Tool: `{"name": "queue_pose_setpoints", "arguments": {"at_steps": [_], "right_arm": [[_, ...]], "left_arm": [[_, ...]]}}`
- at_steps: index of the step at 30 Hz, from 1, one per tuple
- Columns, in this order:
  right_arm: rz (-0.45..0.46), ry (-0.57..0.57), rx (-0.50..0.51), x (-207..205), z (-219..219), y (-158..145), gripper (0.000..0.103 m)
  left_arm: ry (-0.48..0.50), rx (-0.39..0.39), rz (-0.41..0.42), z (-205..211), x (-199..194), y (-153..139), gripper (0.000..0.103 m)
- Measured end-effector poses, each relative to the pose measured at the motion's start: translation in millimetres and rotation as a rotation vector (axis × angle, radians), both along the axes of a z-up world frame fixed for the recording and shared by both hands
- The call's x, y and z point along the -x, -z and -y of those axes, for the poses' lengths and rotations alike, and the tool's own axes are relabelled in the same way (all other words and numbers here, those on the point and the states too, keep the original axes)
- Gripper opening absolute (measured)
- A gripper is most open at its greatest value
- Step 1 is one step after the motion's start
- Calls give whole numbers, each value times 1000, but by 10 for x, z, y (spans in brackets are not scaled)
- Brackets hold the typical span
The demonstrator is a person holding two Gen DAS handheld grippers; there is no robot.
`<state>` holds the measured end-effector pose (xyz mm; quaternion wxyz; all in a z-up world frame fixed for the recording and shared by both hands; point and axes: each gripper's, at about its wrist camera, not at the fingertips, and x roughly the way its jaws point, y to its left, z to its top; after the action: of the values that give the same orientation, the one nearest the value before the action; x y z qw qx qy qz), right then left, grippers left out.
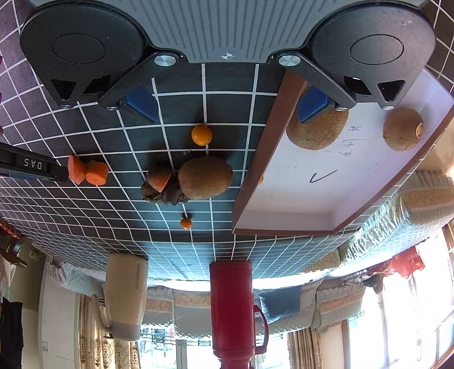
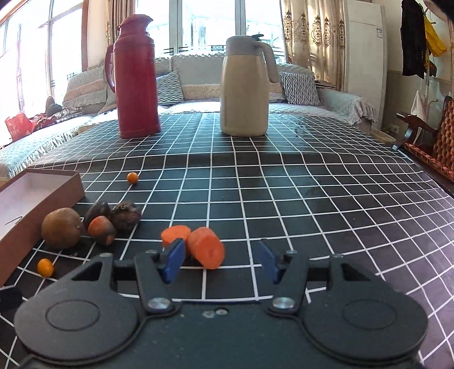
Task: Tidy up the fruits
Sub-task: 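Move the right tool to an orange carrot slice and close on it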
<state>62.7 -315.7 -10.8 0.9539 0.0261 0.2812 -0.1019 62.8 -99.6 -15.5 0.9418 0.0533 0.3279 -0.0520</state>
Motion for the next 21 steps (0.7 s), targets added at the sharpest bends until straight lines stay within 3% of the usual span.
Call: {"name": "queue_pose_setpoints", "arguments": {"at_steps": [5,14,18,21], "right_arm": [[-26,-9,-32,-164,62,65,56],[-56,-21,-59,-357,73,136,52],[-66,-24,-73,-421,90,169,47],[-81,-29,-79,-444,79,191,38]], "left_arm": [[68,-30,56,121,101,-40,103],[120,9,35,171,134,-61,103],[129,17,35,183,132,-59,103],[132,19,28,201,127,-47,103]]}}
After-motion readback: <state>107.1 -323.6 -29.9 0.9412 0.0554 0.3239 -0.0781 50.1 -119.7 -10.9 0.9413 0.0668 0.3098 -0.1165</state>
